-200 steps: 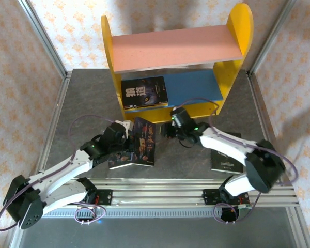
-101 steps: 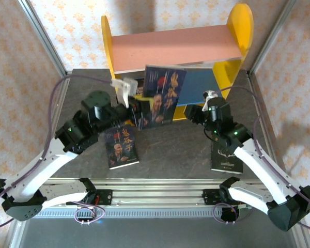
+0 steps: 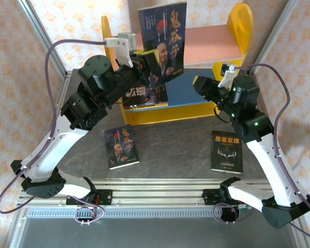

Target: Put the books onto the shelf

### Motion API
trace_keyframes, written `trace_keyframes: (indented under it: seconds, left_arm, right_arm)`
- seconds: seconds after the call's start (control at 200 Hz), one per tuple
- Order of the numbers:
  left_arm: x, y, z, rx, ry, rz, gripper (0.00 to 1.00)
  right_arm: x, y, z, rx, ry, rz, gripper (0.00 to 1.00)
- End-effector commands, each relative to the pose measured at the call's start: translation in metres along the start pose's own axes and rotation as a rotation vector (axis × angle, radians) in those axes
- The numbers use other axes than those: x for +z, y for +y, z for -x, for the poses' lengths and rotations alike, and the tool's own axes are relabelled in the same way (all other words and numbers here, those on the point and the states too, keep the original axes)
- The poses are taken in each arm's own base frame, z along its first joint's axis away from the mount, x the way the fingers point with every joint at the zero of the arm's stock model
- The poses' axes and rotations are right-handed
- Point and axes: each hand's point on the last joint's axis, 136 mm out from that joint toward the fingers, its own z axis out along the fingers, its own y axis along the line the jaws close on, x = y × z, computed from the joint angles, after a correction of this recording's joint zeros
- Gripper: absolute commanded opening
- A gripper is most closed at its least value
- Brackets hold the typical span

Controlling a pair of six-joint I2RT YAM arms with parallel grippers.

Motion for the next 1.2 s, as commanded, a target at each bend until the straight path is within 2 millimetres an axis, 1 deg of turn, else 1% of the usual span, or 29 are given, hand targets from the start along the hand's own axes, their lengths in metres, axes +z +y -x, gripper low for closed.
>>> trace_keyframes:
  seconds: [0.0,0.045,0.125,0.175,0.255,0.425,0.506,0.521,0.531,0.551,0.641,0.811,0.986,1.191]
  left_arm:
    - [-0.008,0.012,0.063,-0.015,-0.202,0.122,0.00]
    - [-0.003,0.015,0.069,-0.017,-0.218,0.144,0.00]
    - [0.008,0.013,0.078,-0.025,-0.234,0.134,0.00]
    - [0.012,0.009,0.085,-0.025,-0.251,0.121,0.00]
    - [0.018,0.007,0.091,-0.021,-0.278,0.120,0.00]
    - [0.028,0.011,0.095,-0.046,-0.318,0.130,0.00]
    - [0.034,0.012,0.093,-0.074,-0.319,0.113,0.00]
    - [0.035,0.011,0.092,-0.077,-0.317,0.109,0.00]
    - [0.035,0.011,0.092,-0.079,-0.318,0.106,0.00]
    - [0.037,0.010,0.092,-0.083,-0.318,0.100,0.00]
    - [0.043,0.008,0.086,-0.103,-0.310,0.078,0.00]
    - [0.050,0.003,0.082,-0.148,-0.319,0.029,0.00]
    - [0.051,-0.002,0.078,-0.189,-0.319,-0.014,0.00]
    - [0.047,0.003,0.070,-0.224,-0.325,-0.019,0.00]
  right_arm:
    - [-0.003,0.033,0.029,0.016,-0.061,0.128,0.43]
    - [-0.002,0.040,0.035,0.025,-0.074,0.154,0.44]
    - [0.003,0.049,0.045,0.043,-0.088,0.190,0.45]
    - [0.006,0.054,0.050,0.056,-0.098,0.211,0.46]
    - [0.009,0.062,0.058,0.082,-0.117,0.250,0.50]
    - [0.011,0.071,0.069,0.156,-0.163,0.320,0.65]
    - [0.009,0.077,0.074,0.184,-0.182,0.360,0.69]
    - [0.009,0.078,0.074,0.191,-0.183,0.367,0.70]
    - [0.017,0.075,0.071,0.199,-0.172,0.362,0.70]
    - [0.020,0.074,0.071,0.208,-0.169,0.367,0.71]
    - [0.025,0.078,0.071,0.240,-0.166,0.402,0.77]
    - [0.037,0.086,0.064,0.270,-0.143,0.446,0.83]
    - [0.047,0.092,0.059,0.284,-0.125,0.466,0.85]
    - [0.053,0.102,0.058,0.306,-0.127,0.512,0.86]
